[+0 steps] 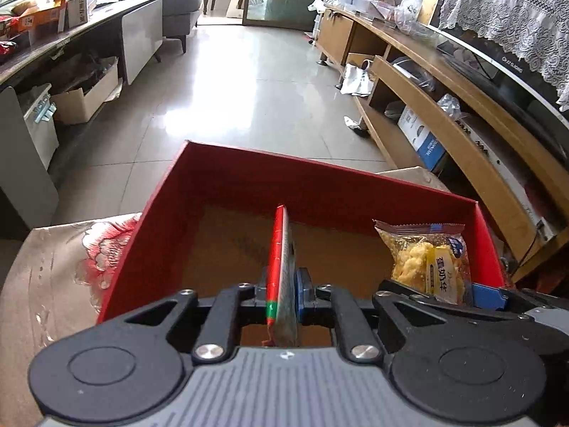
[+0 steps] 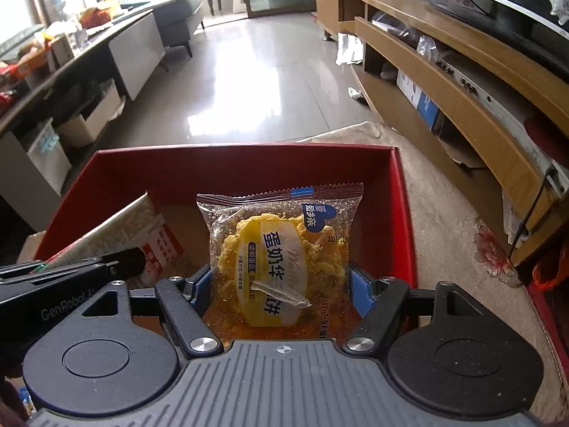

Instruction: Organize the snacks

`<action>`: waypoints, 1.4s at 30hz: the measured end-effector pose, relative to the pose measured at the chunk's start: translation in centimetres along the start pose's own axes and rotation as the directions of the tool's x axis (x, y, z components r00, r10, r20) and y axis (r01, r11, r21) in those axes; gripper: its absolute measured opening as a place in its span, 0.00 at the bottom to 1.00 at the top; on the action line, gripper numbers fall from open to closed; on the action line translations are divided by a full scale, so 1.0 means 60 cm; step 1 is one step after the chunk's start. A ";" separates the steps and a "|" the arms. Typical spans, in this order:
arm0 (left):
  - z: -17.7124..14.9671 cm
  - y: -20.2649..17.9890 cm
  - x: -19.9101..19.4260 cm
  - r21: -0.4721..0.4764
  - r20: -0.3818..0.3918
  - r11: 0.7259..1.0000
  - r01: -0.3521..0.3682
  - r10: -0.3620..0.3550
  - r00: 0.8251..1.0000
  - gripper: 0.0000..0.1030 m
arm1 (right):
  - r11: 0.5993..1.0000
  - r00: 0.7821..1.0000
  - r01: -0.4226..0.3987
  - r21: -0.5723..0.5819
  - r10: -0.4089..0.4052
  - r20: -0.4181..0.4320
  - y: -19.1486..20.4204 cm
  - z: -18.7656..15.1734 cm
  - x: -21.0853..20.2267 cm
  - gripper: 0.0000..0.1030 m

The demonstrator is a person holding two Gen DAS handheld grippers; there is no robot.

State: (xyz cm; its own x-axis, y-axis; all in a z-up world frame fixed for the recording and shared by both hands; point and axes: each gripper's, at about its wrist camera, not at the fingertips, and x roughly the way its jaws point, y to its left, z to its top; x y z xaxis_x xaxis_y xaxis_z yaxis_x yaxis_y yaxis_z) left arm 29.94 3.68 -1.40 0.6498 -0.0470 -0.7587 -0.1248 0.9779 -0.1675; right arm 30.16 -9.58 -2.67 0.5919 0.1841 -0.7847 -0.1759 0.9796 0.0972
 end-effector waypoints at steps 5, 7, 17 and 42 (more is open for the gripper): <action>0.003 0.002 -0.010 0.009 0.017 1.000 -0.022 0.021 1.000 0.26 | 1.000 1.000 0.000 -0.004 0.000 0.003 -0.001 0.001 -0.003 0.77; 0.005 0.002 -0.018 0.008 0.030 1.000 -0.022 0.021 0.999 0.31 | 1.000 1.000 0.010 -0.005 -0.010 0.015 -0.004 0.003 -0.009 0.78; 0.011 0.004 -0.071 -0.003 0.083 1.000 -0.001 0.001 0.997 0.44 | 1.000 0.997 0.024 0.013 -0.025 0.074 -0.014 0.015 -0.054 0.81; -0.067 -0.003 -0.150 0.019 0.048 0.999 0.040 -0.041 0.998 0.49 | 0.997 0.994 0.072 0.015 -0.073 0.085 -0.027 -0.051 -0.133 0.84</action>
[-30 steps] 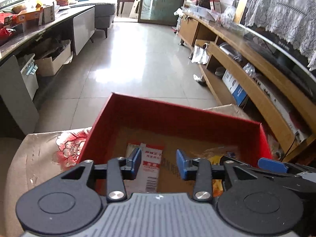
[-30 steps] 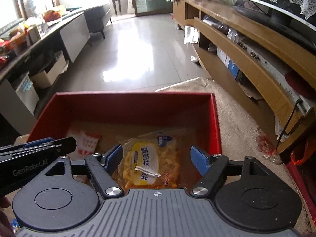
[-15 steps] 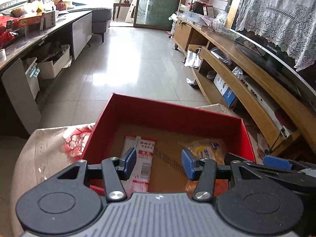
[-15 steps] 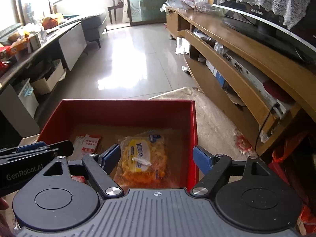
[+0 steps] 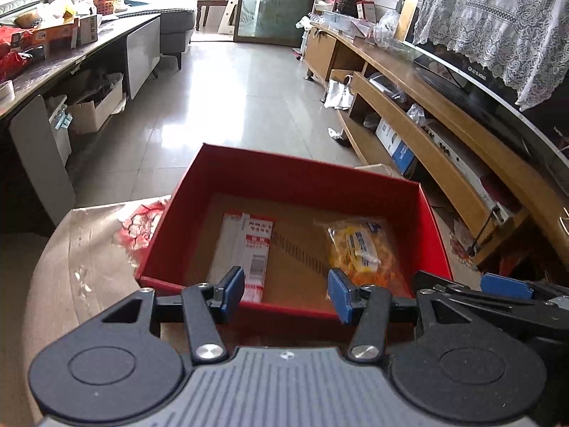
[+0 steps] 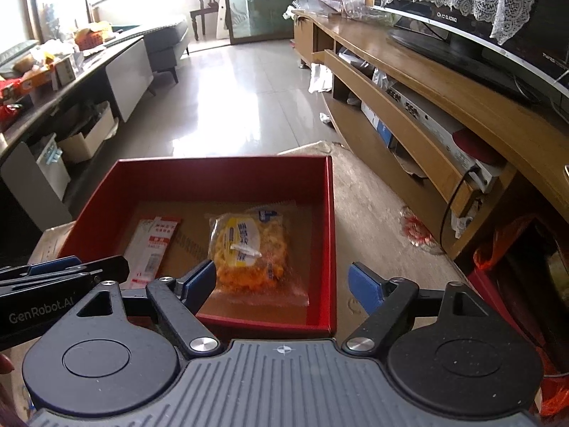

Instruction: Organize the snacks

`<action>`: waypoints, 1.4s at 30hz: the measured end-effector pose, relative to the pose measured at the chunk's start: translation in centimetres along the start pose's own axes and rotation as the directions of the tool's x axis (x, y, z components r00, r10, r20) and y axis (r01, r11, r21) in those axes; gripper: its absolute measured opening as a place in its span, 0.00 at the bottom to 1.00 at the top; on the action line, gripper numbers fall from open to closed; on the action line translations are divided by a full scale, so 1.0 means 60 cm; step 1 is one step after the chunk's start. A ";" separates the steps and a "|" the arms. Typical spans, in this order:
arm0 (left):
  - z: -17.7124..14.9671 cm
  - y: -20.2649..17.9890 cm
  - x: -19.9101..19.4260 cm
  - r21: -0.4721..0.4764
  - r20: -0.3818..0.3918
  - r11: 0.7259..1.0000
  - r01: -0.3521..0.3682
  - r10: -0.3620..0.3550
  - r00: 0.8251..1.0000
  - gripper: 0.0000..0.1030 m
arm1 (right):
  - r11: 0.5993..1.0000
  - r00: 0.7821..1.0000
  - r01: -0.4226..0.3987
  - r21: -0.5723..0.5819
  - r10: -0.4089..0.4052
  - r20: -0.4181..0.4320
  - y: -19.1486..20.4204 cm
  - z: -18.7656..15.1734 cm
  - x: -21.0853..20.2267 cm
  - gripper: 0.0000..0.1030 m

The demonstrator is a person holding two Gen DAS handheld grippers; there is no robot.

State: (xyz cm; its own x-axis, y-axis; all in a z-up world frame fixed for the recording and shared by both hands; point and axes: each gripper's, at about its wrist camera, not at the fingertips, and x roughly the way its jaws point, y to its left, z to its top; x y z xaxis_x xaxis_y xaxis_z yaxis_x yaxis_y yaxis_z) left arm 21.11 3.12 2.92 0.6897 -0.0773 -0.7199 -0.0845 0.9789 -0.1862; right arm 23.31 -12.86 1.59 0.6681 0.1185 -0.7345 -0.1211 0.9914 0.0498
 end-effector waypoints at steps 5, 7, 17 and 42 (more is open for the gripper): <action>-0.015 -0.002 -0.013 0.008 -0.008 1.000 0.010 -0.010 1.000 0.49 | 1.000 1.000 -0.002 0.004 0.002 -0.009 -0.004 -0.017 -0.012 0.84; -0.023 -0.003 -0.015 0.011 -0.016 1.000 0.011 -0.011 1.000 0.49 | 1.000 1.000 -0.003 0.004 0.003 -0.010 -0.003 -0.024 -0.017 0.84; -0.057 0.012 -0.039 -0.004 -0.051 1.000 0.015 -0.015 0.999 0.50 | 1.000 0.999 0.012 0.004 -0.012 -0.035 -0.008 -0.054 -0.036 0.84; -0.156 0.051 -0.052 -0.083 -0.190 0.996 -0.040 0.023 0.982 0.63 | 1.000 0.990 -0.007 -0.014 0.005 -0.138 -0.021 -0.112 -0.053 0.86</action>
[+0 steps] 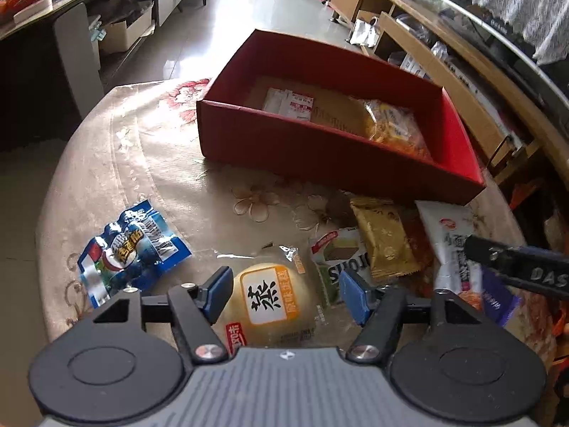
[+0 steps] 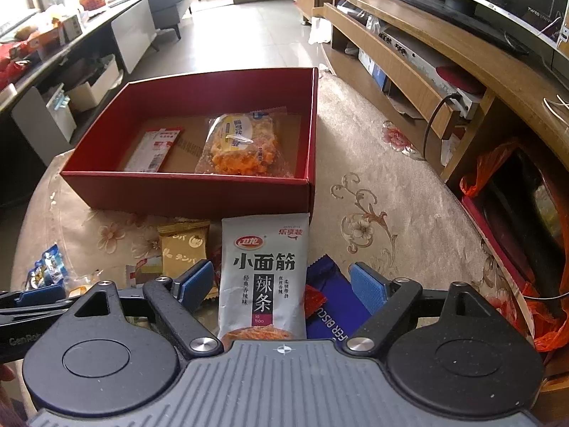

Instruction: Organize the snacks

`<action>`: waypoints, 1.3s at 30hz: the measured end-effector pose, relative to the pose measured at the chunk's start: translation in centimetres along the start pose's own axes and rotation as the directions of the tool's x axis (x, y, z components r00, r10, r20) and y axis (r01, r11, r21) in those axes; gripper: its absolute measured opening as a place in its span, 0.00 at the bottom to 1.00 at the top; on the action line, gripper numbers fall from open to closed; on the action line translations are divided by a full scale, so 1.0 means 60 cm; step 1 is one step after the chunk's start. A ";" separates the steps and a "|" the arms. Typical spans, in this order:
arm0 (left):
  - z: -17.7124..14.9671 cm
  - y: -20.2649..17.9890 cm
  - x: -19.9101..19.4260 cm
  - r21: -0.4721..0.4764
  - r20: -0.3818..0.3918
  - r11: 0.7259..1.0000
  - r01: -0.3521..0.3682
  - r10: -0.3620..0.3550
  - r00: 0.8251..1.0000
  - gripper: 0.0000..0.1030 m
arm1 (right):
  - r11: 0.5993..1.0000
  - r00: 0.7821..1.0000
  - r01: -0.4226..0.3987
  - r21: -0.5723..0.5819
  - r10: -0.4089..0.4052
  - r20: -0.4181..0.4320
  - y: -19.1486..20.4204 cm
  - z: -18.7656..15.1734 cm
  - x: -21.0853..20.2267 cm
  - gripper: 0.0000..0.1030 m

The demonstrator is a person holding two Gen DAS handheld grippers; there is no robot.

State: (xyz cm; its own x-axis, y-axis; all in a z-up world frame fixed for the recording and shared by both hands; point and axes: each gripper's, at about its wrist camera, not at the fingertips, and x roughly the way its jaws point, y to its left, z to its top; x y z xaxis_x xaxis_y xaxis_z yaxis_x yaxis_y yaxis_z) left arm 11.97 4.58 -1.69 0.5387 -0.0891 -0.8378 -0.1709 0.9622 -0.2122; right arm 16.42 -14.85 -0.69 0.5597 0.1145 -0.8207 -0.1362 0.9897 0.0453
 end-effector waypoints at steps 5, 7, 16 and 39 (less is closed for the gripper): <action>-0.006 0.004 -0.002 -0.007 -0.018 1.000 -0.004 0.004 1.000 0.67 | 1.000 1.000 -0.009 0.013 0.009 -0.005 -0.006 0.004 0.001 0.86; -0.009 0.004 0.004 -0.004 -0.034 1.000 -0.023 0.022 0.999 0.67 | 1.000 1.000 -0.015 0.011 0.015 -0.002 -0.005 0.005 -0.001 0.86; -0.001 -0.018 0.057 0.005 -0.067 0.995 -0.097 0.098 0.993 0.71 | 1.000 1.000 -0.013 0.000 0.013 -0.021 -0.009 0.002 0.004 0.87; -0.022 -0.017 0.047 0.046 -0.113 0.998 -0.042 0.046 0.993 0.56 | 0.995 0.988 0.018 -0.094 -0.032 -0.153 0.023 -0.027 0.068 0.78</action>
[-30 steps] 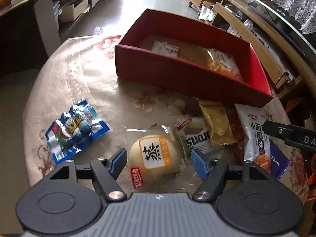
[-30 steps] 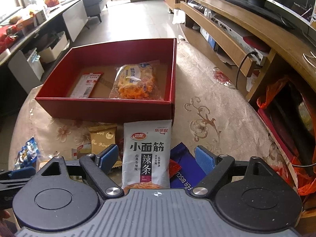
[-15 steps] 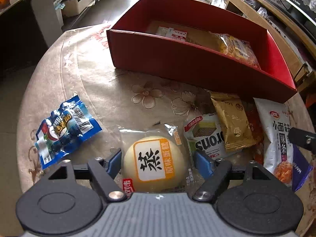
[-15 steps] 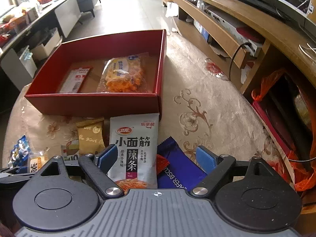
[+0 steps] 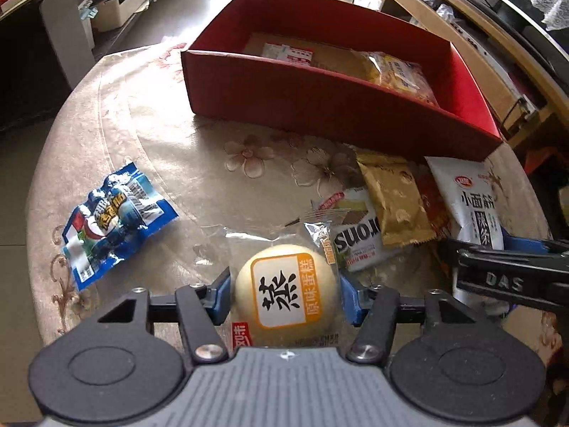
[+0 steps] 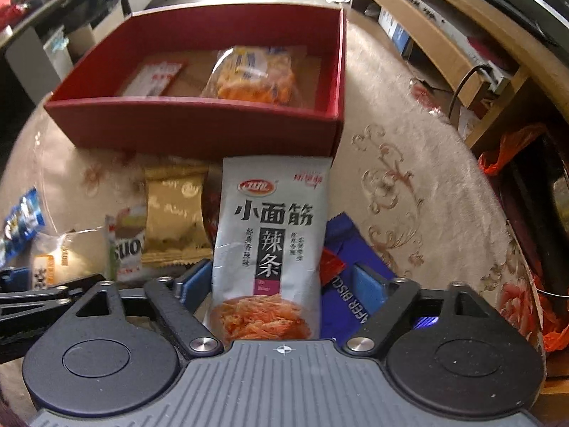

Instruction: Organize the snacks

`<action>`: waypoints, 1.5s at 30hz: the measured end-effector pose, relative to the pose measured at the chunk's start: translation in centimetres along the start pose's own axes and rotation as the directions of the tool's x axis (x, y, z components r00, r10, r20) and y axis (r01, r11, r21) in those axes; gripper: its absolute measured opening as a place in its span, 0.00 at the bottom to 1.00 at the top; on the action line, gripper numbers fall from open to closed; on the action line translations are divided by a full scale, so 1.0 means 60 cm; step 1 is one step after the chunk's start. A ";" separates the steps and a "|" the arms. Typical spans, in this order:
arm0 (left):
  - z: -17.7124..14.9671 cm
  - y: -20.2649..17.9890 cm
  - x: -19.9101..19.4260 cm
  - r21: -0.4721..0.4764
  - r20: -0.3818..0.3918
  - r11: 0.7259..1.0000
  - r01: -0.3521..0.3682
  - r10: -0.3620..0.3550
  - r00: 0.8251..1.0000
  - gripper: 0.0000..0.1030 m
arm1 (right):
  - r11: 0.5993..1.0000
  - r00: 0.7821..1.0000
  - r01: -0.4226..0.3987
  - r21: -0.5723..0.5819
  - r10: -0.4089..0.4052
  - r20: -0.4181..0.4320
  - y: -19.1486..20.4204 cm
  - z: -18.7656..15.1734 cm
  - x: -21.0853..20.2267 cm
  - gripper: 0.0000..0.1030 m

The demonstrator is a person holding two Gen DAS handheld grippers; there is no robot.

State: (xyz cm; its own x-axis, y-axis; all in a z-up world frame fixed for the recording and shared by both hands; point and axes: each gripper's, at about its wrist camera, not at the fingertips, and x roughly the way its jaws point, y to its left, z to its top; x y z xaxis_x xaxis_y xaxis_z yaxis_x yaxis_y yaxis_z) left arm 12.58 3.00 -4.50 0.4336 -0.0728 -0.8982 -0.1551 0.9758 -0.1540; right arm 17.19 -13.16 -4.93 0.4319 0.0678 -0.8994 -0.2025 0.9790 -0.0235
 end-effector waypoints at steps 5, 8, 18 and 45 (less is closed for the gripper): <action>-0.007 0.003 -0.007 0.017 -0.008 1.000 0.018 -0.017 1.000 0.56 | 1.000 1.000 -0.012 0.002 0.012 0.008 -0.001 -0.009 -0.008 0.62; -0.015 0.005 -0.015 0.039 -0.004 0.999 0.021 -0.021 1.000 0.56 | 1.000 1.000 -0.017 0.008 0.017 0.014 -0.002 -0.026 -0.022 0.56; -0.054 0.029 -0.045 0.083 -0.022 0.995 0.047 -0.045 0.999 0.56 | 0.991 0.993 -0.115 -0.073 0.115 -0.009 0.060 -0.106 -0.061 0.53; -0.081 0.024 -0.018 0.171 -0.052 0.985 0.015 -0.006 0.999 0.71 | 0.983 0.988 -0.122 -0.137 0.108 -0.106 0.104 -0.127 -0.008 0.98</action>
State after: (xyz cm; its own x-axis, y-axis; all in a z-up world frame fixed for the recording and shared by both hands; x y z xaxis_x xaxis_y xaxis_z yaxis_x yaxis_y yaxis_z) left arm 7.59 3.48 -5.74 0.3881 -0.0897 -0.9173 0.0060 0.9955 -0.0948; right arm 9.04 -8.53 -7.95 0.3116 0.1519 -0.9380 -0.3719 0.9279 0.0267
